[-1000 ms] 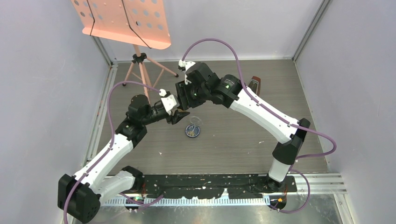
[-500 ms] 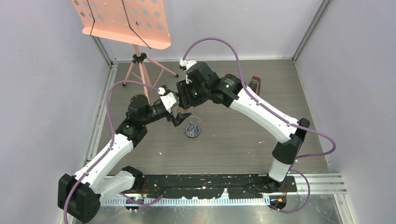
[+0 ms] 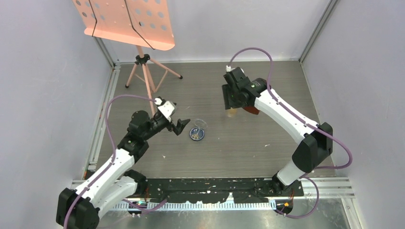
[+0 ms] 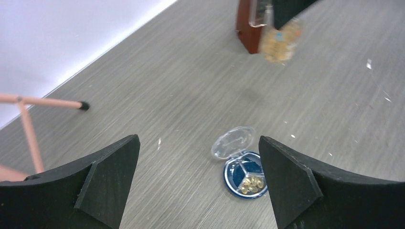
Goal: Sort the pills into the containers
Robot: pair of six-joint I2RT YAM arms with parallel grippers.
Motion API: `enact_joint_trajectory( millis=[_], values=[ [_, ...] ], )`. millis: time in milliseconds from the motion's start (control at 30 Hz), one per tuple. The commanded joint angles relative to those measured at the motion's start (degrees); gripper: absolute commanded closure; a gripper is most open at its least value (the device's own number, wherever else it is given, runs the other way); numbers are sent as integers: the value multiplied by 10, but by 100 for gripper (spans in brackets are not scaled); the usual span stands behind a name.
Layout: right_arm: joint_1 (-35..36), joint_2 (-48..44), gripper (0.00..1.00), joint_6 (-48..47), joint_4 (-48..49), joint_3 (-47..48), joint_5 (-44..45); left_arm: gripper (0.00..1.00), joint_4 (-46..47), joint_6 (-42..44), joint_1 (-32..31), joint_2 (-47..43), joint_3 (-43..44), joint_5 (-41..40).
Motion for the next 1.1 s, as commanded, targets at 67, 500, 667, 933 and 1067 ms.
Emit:
enact_joint_trajectory(
  millis=[67, 500, 667, 933, 1067],
  values=[
    [-45, -47, 68, -2, 54, -102, 31, 1, 79, -96, 0, -35, -14, -184],
    [-53, -55, 61, 18, 136, -204, 50, 1, 82, -179, 0, -74, -35, -187],
    [-53, -71, 53, 20, 157, -225, 48, 1, 85, -208, 0, -86, -42, -201],
    [-54, -73, 34, 10, 165, -228, 51, 1, 64, -252, 0, -82, -46, -225],
    [-56, -73, 33, 10, 170, -229, 46, 1, 70, -272, 0, -90, -66, -231]
  ],
)
